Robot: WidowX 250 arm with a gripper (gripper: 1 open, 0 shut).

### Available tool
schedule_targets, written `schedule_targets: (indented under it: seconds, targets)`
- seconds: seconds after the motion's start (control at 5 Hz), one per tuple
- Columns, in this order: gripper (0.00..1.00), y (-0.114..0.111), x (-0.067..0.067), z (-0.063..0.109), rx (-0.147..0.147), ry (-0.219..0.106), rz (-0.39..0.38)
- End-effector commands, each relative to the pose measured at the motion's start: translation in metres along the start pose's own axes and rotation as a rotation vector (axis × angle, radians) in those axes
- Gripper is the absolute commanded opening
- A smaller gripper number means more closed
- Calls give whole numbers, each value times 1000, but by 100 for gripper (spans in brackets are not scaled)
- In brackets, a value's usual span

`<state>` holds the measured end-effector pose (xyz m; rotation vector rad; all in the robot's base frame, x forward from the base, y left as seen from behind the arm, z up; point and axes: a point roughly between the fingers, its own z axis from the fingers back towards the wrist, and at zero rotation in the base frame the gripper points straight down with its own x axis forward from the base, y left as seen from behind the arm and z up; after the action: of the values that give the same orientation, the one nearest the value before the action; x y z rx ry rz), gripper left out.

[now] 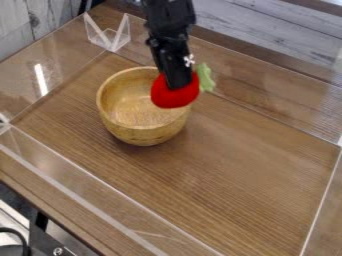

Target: Move the red object to the right side of the table

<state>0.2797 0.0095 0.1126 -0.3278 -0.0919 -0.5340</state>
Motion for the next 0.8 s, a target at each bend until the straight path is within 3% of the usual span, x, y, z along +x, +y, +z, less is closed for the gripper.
schedule_targets:
  seconds: [0.0,0.4,0.6]
  targets:
    - [0,-19,3,13,27,-62,-3]
    - [0,-41,-14,-5,-12,-45,-61]
    - [0,-49,-5,-21,-40,-26,-100]
